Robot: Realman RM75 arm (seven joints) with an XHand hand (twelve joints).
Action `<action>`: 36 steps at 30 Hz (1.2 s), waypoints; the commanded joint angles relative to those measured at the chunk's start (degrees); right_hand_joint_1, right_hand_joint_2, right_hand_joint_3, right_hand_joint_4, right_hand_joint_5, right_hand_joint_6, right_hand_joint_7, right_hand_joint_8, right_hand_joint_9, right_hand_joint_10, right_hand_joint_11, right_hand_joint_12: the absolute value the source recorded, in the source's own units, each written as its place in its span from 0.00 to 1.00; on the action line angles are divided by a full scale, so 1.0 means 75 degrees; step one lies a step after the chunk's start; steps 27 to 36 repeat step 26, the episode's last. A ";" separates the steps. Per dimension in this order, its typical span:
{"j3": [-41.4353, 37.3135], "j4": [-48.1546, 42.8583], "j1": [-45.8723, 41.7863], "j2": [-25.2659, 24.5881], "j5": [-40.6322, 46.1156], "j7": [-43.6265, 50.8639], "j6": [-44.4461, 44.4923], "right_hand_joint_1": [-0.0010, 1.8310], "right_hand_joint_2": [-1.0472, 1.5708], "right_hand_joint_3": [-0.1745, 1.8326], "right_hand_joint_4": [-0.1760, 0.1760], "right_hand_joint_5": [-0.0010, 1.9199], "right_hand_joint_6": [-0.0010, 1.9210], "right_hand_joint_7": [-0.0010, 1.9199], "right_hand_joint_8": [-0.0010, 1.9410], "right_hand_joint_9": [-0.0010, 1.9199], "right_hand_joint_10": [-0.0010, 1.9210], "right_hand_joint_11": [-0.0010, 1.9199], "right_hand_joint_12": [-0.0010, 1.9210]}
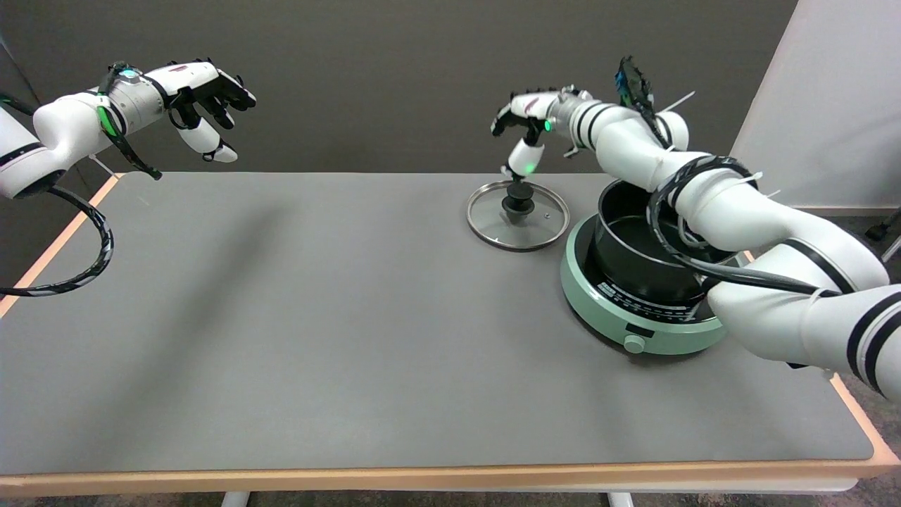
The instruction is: Place the pot lid onto the table.
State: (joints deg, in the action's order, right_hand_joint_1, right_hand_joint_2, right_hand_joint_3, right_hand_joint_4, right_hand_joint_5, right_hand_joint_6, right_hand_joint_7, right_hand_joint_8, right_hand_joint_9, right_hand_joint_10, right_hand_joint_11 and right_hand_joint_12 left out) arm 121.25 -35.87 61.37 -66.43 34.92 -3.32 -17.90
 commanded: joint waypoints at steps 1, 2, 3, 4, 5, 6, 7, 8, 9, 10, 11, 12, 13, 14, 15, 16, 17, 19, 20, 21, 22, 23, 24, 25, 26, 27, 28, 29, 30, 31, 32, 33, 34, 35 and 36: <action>-0.0401 -0.3619 -0.0469 0.0851 0.0728 -0.0030 -0.0438 0.51 0.55 0.62 0.77 0.23 0.10 0.19 0.09 0.14 0.12 0.05 0.25; -0.0414 -0.3839 -0.0523 0.0882 0.0709 -0.0034 -0.0516 0.51 0.56 0.62 0.76 0.23 0.10 0.20 0.09 0.14 0.12 0.05 0.25; -0.0422 -0.3998 -0.0570 0.0909 0.0676 -0.0034 -0.0553 0.51 0.56 0.61 0.76 0.24 0.10 0.21 0.08 0.15 0.13 0.05 0.27; -0.0479 -0.4196 -0.0664 0.0948 0.0633 -0.0034 -0.0563 0.50 0.56 0.60 0.75 0.24 0.10 0.22 0.08 0.16 0.14 0.06 0.28; -0.0616 -0.4432 -0.0818 0.1007 0.0562 -0.0034 -0.0568 0.50 0.56 0.60 0.75 0.24 0.10 0.23 0.08 0.17 0.14 0.06 0.28; -0.0757 -0.4626 -0.0952 0.1052 0.0507 -0.0046 -0.0568 0.50 0.56 0.60 0.74 0.25 0.10 0.23 0.08 0.17 0.15 0.07 0.29; -0.0916 -0.4932 -0.1127 0.1111 0.0422 -0.0107 -0.0581 0.49 0.57 0.59 0.73 0.25 0.10 0.24 0.09 0.18 0.15 0.07 0.29; -0.1153 -0.5324 -0.1357 0.1166 0.0274 -0.0269 -0.0615 0.49 0.57 0.59 0.73 0.25 0.11 0.25 0.09 0.19 0.16 0.07 0.29; -0.1340 -0.5619 -0.1486 0.1215 0.0130 -0.0429 -0.0644 0.49 0.57 0.59 0.72 0.25 0.11 0.25 0.09 0.20 0.16 0.08 0.29; -0.1537 -0.5969 -0.1648 0.1280 -0.0086 -0.0640 -0.0697 0.49 0.57 0.59 0.72 0.26 0.11 0.25 0.09 0.20 0.17 0.08 0.30; -0.1768 -0.6422 -0.1874 0.1350 -0.0421 -0.0859 -0.0787 0.49 0.57 0.59 0.72 0.26 0.11 0.26 0.09 0.21 0.17 0.08 0.30; -0.1912 -0.6737 -0.2031 0.1400 -0.0673 -0.0991 -0.0867 0.48 0.57 0.59 0.72 0.26 0.11 0.26 0.09 0.21 0.17 0.09 0.30; -0.2063 -0.7109 -0.2228 0.1448 -0.1010 -0.1180 -0.0942 0.48 0.57 0.59 0.72 0.26 0.11 0.27 0.09 0.22 0.18 0.09 0.30; -0.2243 -0.7564 -0.2472 0.1508 -0.1388 -0.1454 -0.1041 0.48 0.57 0.58 0.72 0.26 0.11 0.27 0.09 0.22 0.18 0.09 0.30; -0.2375 -0.7823 -0.2655 0.1553 -0.1680 -0.1666 -0.1127 0.48 0.57 0.58 0.72 0.26 0.11 0.27 0.09 0.22 0.18 0.09 0.30; -0.2496 -0.8142 -0.2875 0.1604 -0.2073 -0.1922 -0.1235 0.48 0.57 0.58 0.72 0.26 0.11 0.27 0.09 0.22 0.18 0.09 0.30; -0.2679 -0.8595 -0.3159 0.1643 -0.2603 -0.2247 -0.1368 0.48 0.57 0.58 0.72 0.26 0.11 0.27 0.09 0.23 0.18 0.09 0.30; -0.2983 -0.9268 -0.3570 0.1652 -0.3478 -0.2715 -0.1582 0.47 0.57 0.58 0.72 0.26 0.11 0.28 0.09 0.23 0.18 0.10 0.30; -0.3147 -0.9534 -0.3844 0.1633 -0.4044 -0.2994 -0.1589 0.47 0.58 0.58 0.72 0.26 0.11 0.28 0.09 0.23 0.18 0.10 0.31; -0.3241 -0.9598 -0.4045 0.1588 -0.4412 -0.3146 -0.1439 0.47 0.58 0.58 0.73 0.26 0.11 0.28 0.09 0.24 0.19 0.10 0.31; -0.3333 -0.9599 -0.4230 0.1480 -0.4732 -0.3323 -0.1216 0.47 0.58 0.58 0.73 0.26 0.11 0.29 0.09 0.24 0.19 0.10 0.31; -0.3400 -0.9594 -0.4364 0.1375 -0.4938 -0.3471 -0.1112 0.47 0.58 0.58 0.73 0.27 0.12 0.29 0.09 0.24 0.19 0.10 0.31; -0.3460 -0.9590 -0.4453 0.1285 -0.5045 -0.3558 -0.1137 0.47 0.58 0.57 0.73 0.27 0.12 0.30 0.09 0.25 0.19 0.11 0.31; -0.3544 -0.9581 -0.4558 0.1227 -0.5169 -0.3599 -0.1176 0.47 0.58 0.57 0.73 0.28 0.12 0.30 0.09 0.25 0.20 0.11 0.32; -0.3582 -0.9576 -0.4623 0.1202 -0.5267 -0.3603 -0.1184 0.47 0.58 0.57 0.73 0.28 0.12 0.31 0.09 0.26 0.20 0.11 0.32; -0.3582 -0.9576 -0.4623 0.1202 -0.5267 -0.3603 -0.1184 0.47 0.58 0.57 0.73 0.28 0.12 0.31 0.09 0.26 0.20 0.11 0.32; -0.3582 -0.9576 -0.4623 0.1202 -0.5267 -0.3603 -0.1184 0.47 0.58 0.57 0.73 0.28 0.12 0.31 0.09 0.26 0.20 0.11 0.32; -0.3582 -0.9576 -0.4623 0.1202 -0.5267 -0.3603 -0.1184 0.47 0.58 0.57 0.73 0.28 0.12 0.31 0.09 0.26 0.20 0.11 0.32; -0.3582 -0.9576 -0.4623 0.1202 -0.5267 -0.3603 -0.1184 0.47 0.58 0.57 0.73 0.28 0.12 0.31 0.09 0.26 0.20 0.11 0.32; -0.3582 -0.9576 -0.4623 0.1202 -0.5267 -0.3603 -0.1184 0.47 0.58 0.57 0.73 0.28 0.12 0.31 0.09 0.26 0.20 0.11 0.32; -0.3582 -0.9576 -0.4623 0.1202 -0.5267 -0.3603 -0.1184 0.47 0.58 0.57 0.73 0.28 0.12 0.31 0.09 0.26 0.20 0.11 0.32; -0.3582 -0.9576 -0.4623 0.1202 -0.5267 -0.3603 -0.1184 0.47 0.58 0.57 0.73 0.28 0.12 0.31 0.09 0.26 0.20 0.11 0.32; -0.3582 -0.9576 -0.4623 0.1202 -0.5267 -0.3603 -0.1184 0.47 0.58 0.57 0.73 0.28 0.12 0.31 0.09 0.26 0.20 0.11 0.32; -0.3582 -0.9576 -0.4623 0.1202 -0.5267 -0.3603 -0.1184 0.47 0.58 0.57 0.73 0.28 0.12 0.31 0.09 0.26 0.20 0.11 0.32; -0.3582 -0.9576 -0.4623 0.1202 -0.5267 -0.3603 -0.1184 0.47 0.58 0.57 0.73 0.28 0.12 0.31 0.09 0.26 0.20 0.11 0.32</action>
